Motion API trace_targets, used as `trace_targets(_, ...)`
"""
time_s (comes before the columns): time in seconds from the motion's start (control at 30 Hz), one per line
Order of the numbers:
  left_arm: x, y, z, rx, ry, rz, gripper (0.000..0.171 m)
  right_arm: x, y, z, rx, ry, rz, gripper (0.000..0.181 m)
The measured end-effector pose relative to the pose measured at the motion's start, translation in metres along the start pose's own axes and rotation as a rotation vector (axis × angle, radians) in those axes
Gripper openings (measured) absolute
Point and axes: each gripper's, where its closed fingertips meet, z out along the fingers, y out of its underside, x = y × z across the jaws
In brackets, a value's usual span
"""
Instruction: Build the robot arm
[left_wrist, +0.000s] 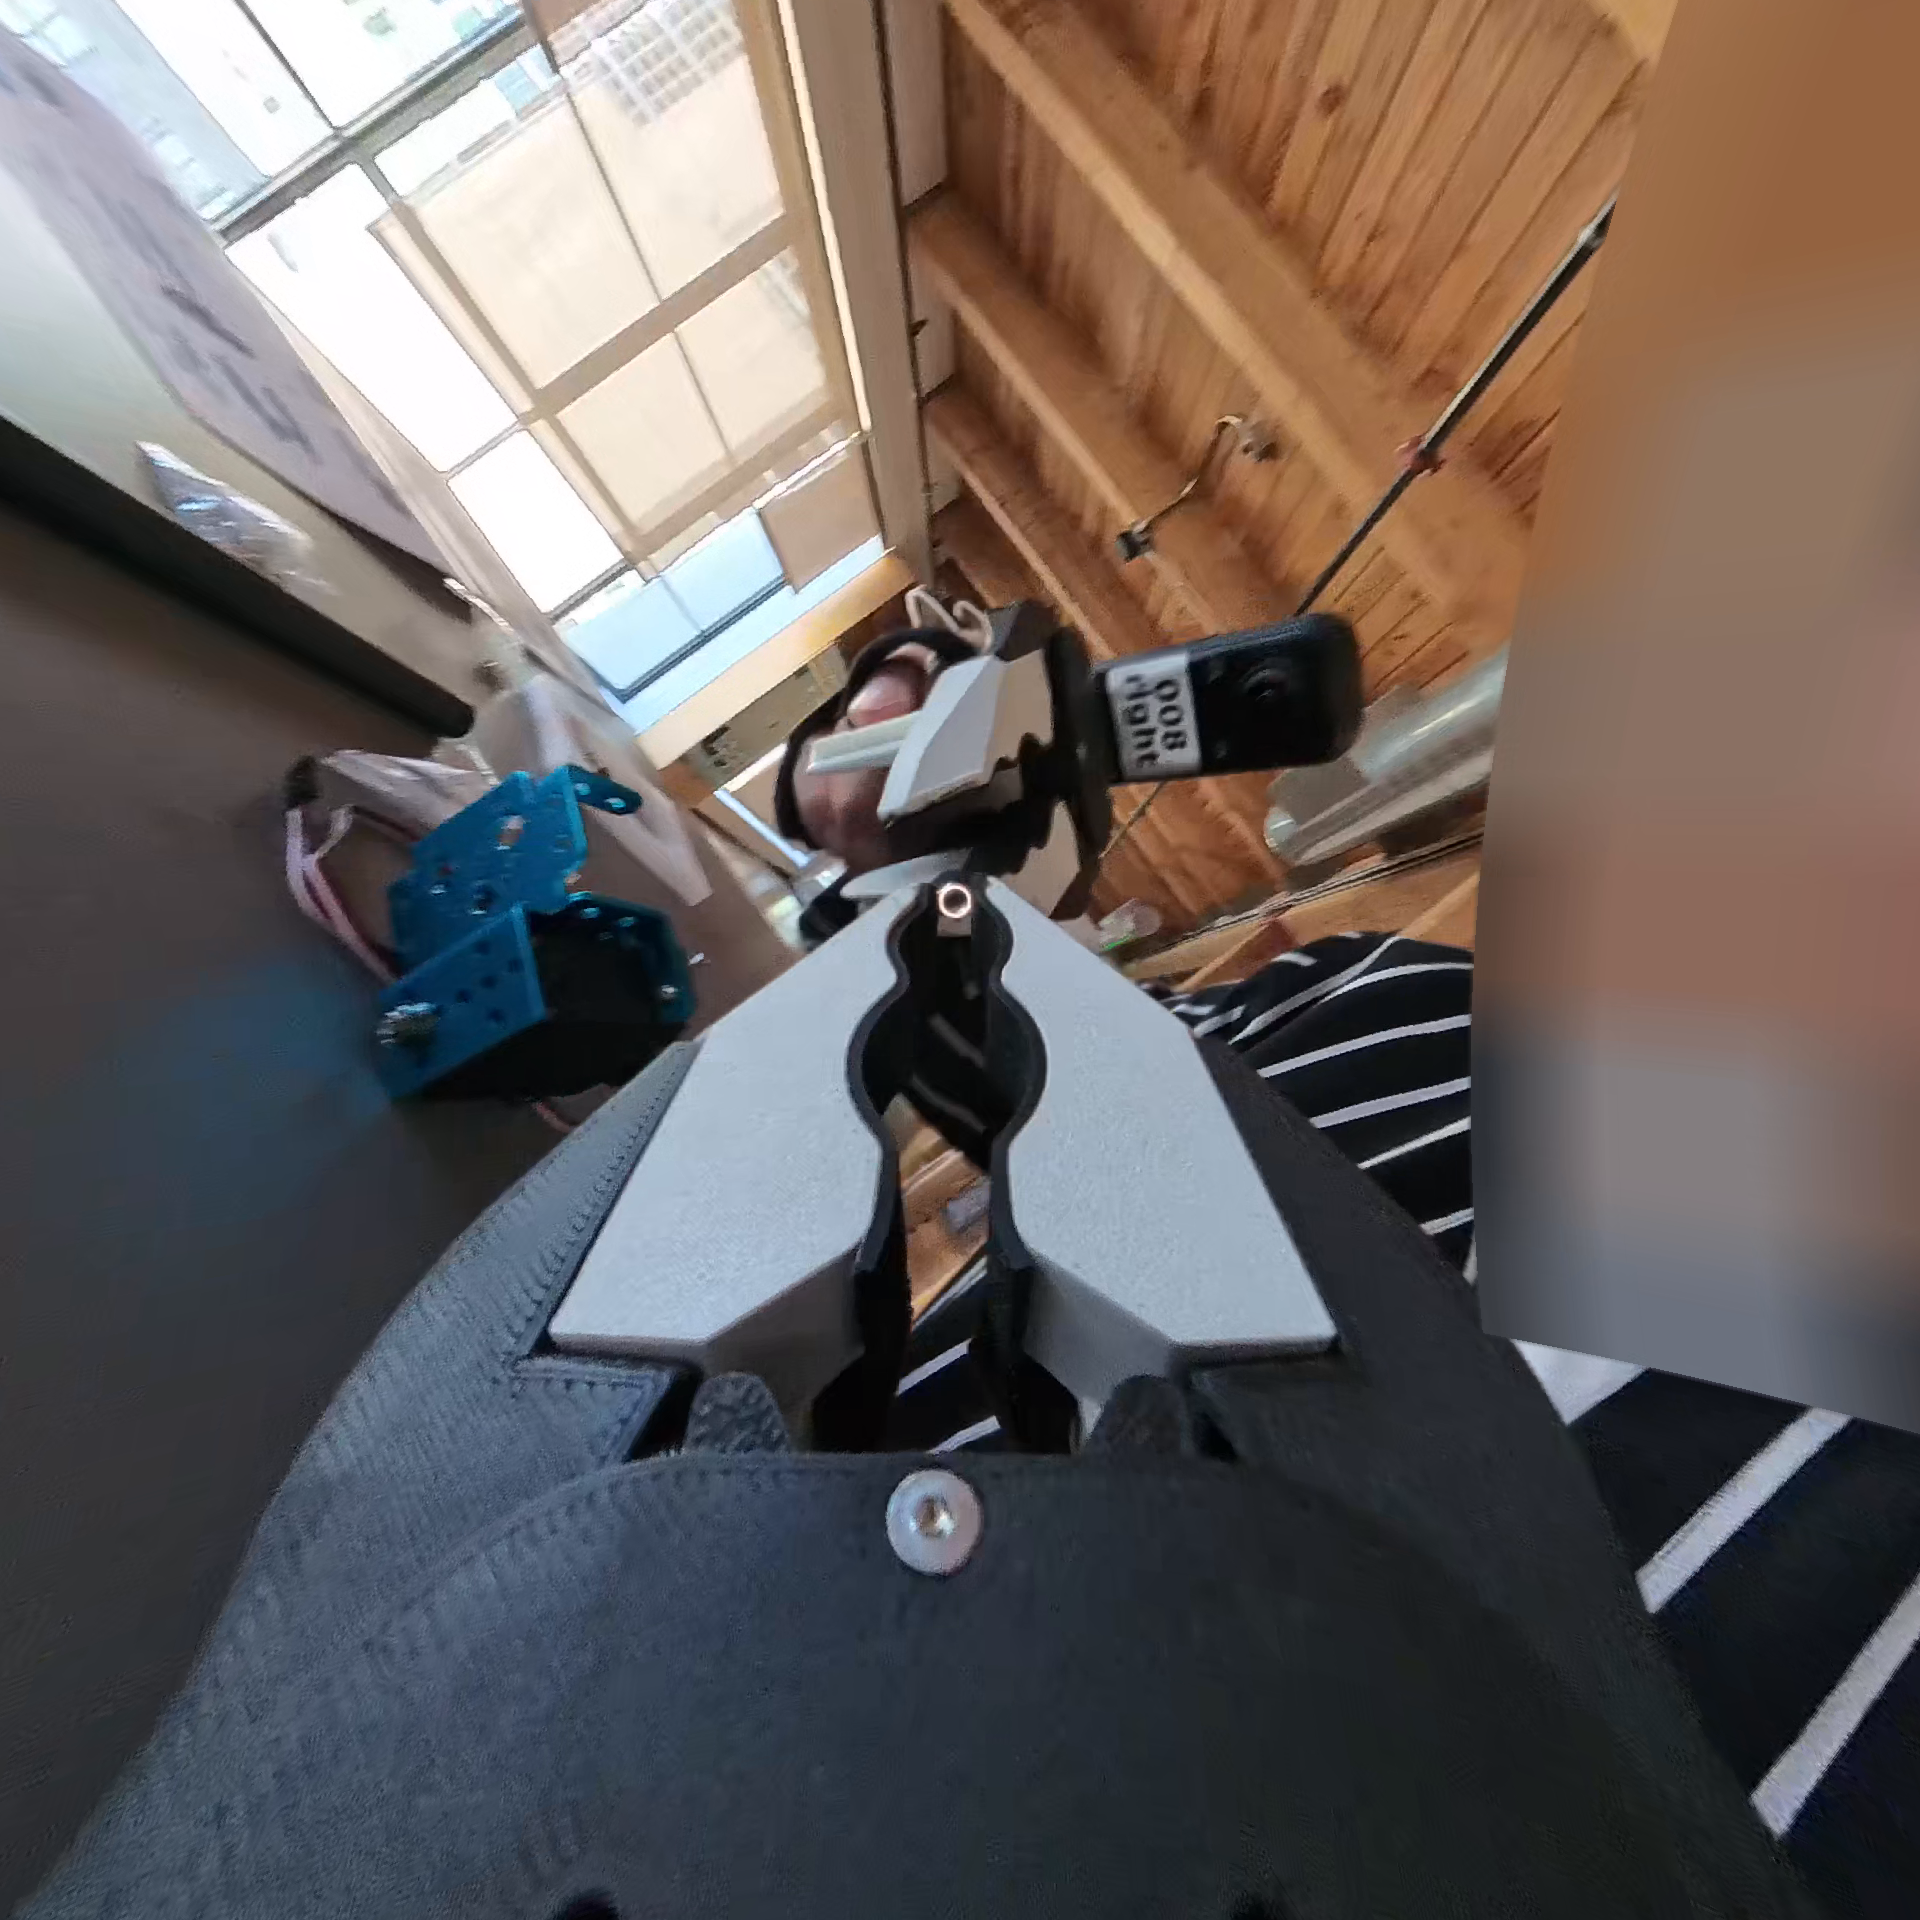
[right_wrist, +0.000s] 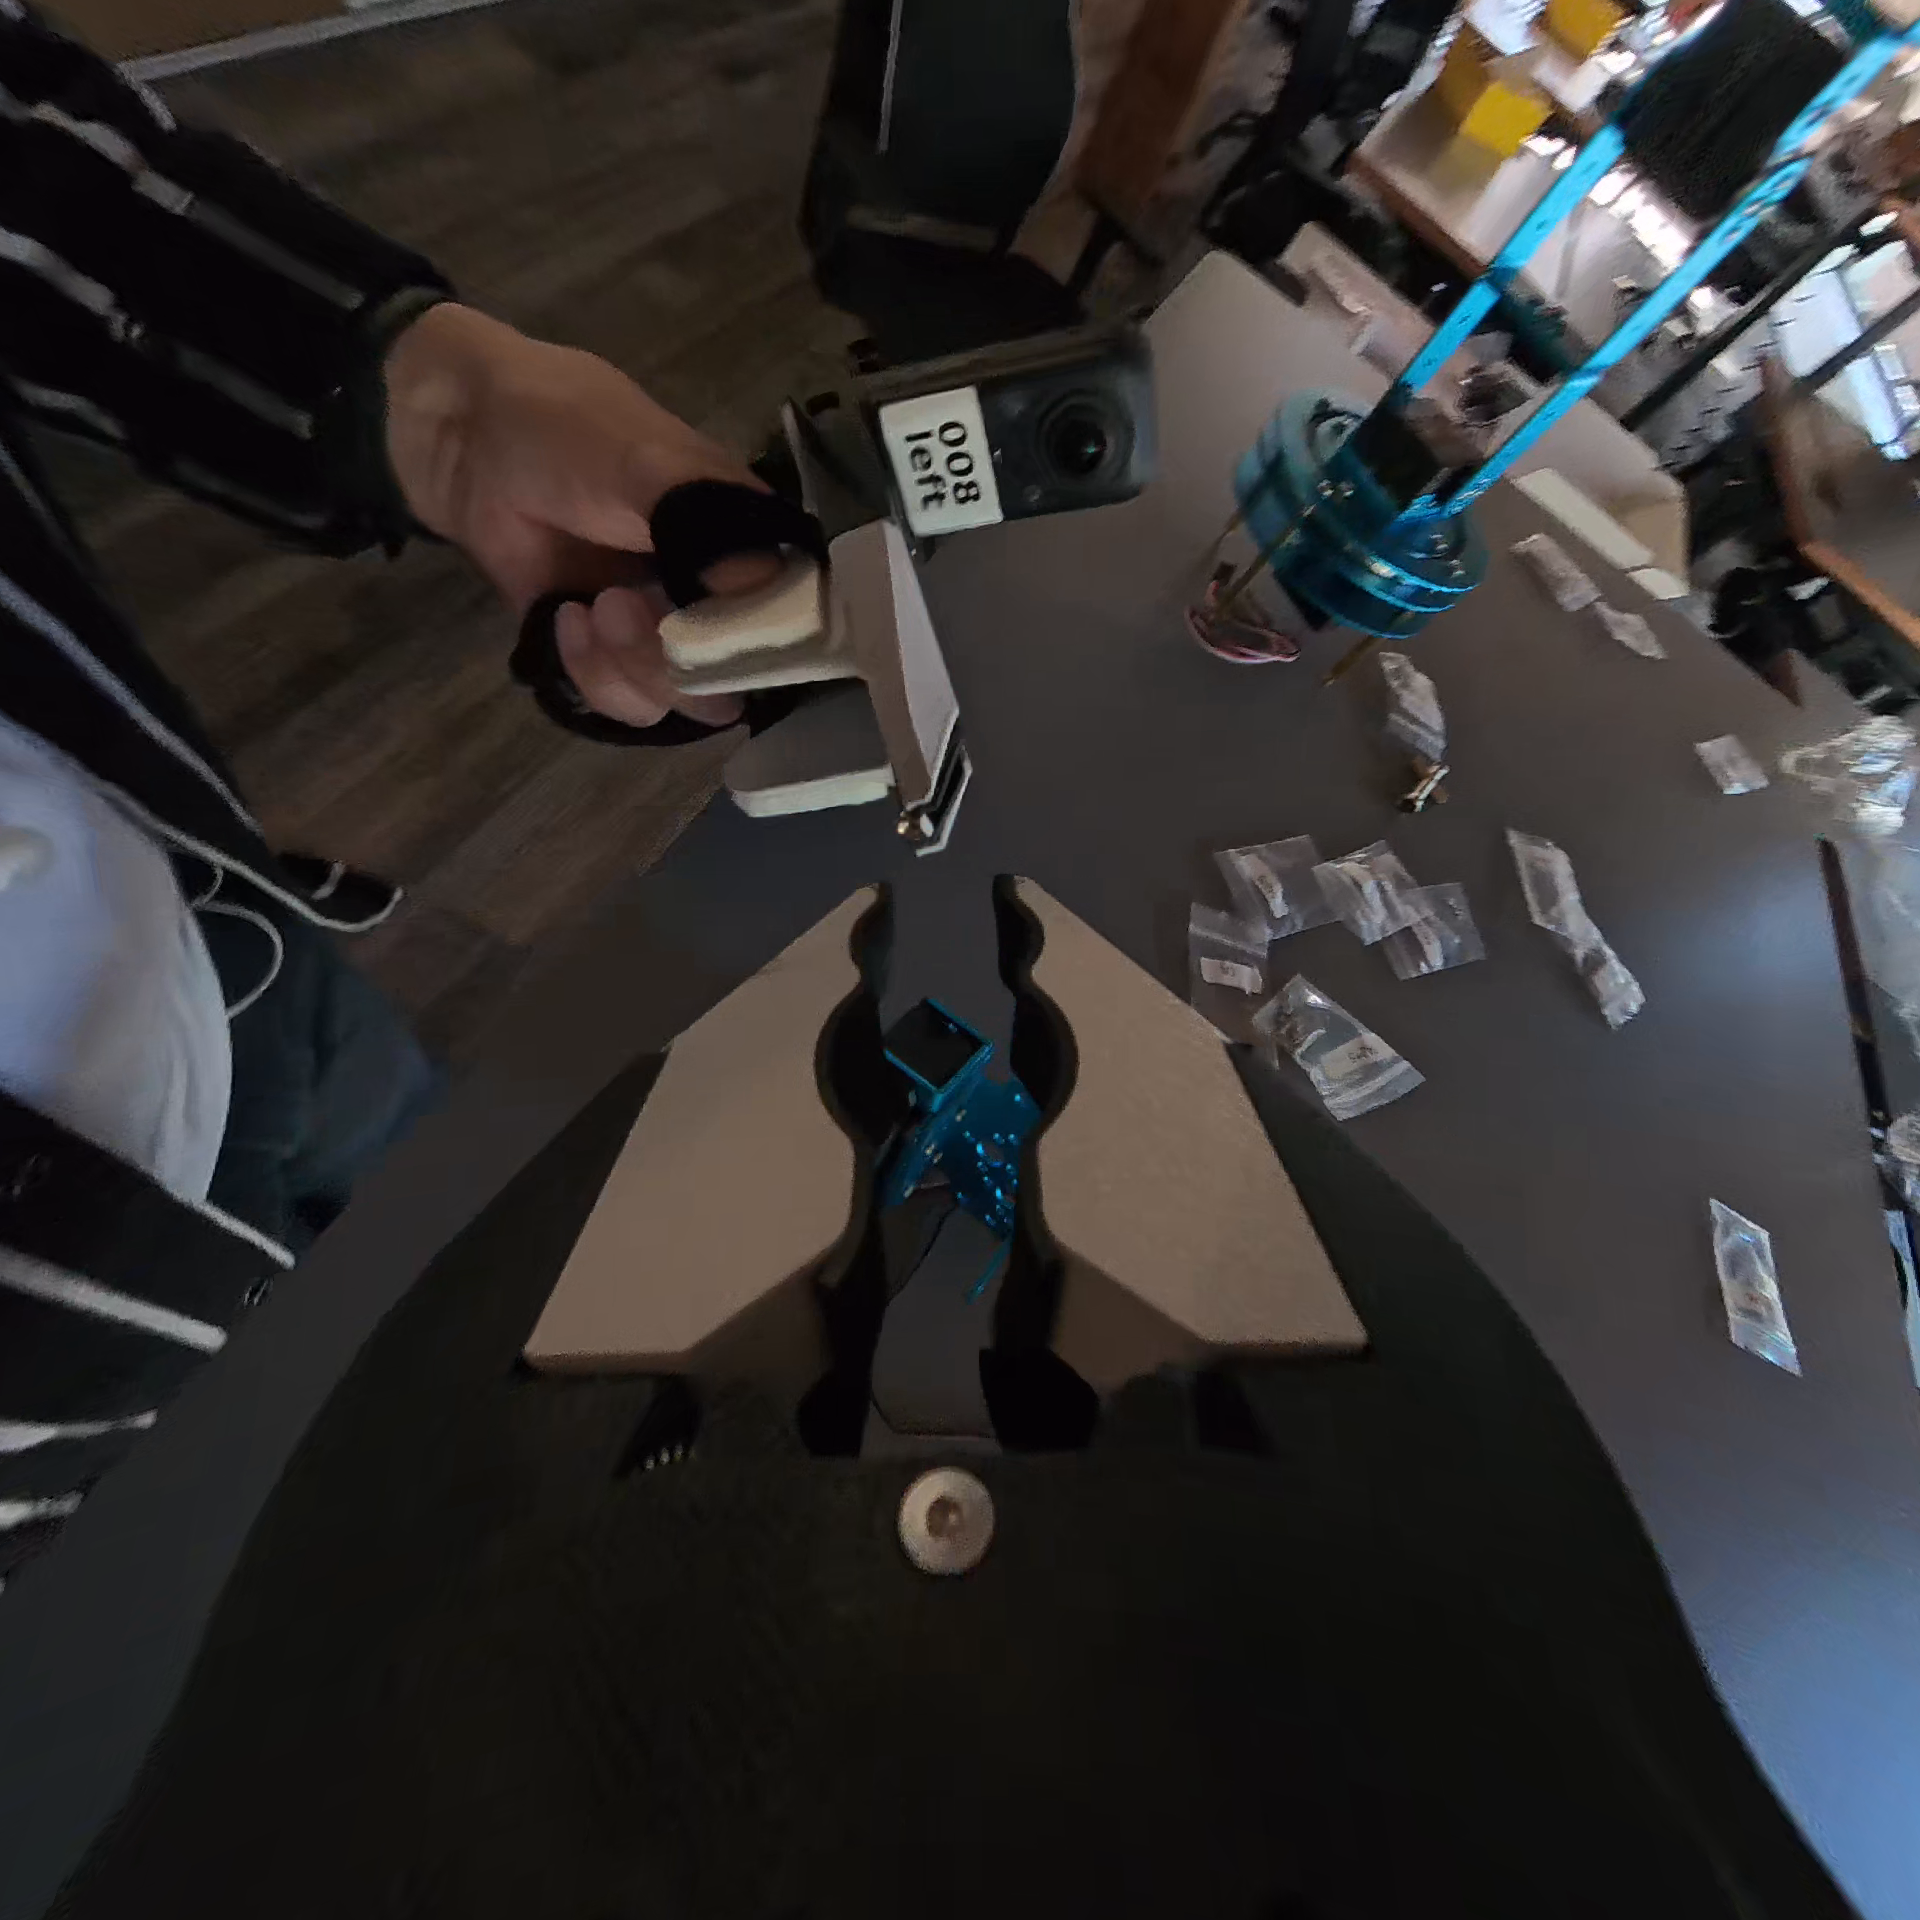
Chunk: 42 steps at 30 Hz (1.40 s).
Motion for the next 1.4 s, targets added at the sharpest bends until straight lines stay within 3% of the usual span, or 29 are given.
trace_targets(0.23,0.028,0.002,0.009,0.038,0.121,-0.083,0.004,-0.007,-0.034,-0.006,0.172,0.139,0.080,0.015)
trace_targets(0.5,0.041,0.003,0.012,0.050,0.179,-0.114,0.004,-0.014,-0.043,-0.017,0.168,0.262,-0.044,0.006)
trace_targets(0.63,0.041,0.005,0.014,0.034,0.165,-0.111,0.004,-0.016,-0.042,-0.019,0.160,0.275,-0.025,0.006)
trace_targets(0.73,0.029,0.003,0.012,0.017,0.088,-0.077,0.015,-0.012,-0.036,-0.018,0.132,0.291,0.013,0.005)
trace_targets(0.83,0.011,-0.001,0.003,-0.043,-0.109,0.077,0.023,-0.003,-0.026,-0.017,0.081,0.334,0.078,0.005)
trace_targets(0.97,0.012,-0.002,0.002,-0.176,-0.287,0.344,0.018,0.004,-0.020,-0.018,0.012,0.407,0.077,0.006)
trace_targets(1.1,0.019,-0.013,0.004,-0.279,-0.413,0.580,0.000,0.010,-0.016,-0.017,-0.093,0.484,0.039,0.005)
trace_targets(1.4,0.002,-0.013,-0.001,-0.420,-0.488,0.567,0.001,0.012,-0.015,0.004,-0.227,0.570,0.005,0.005)
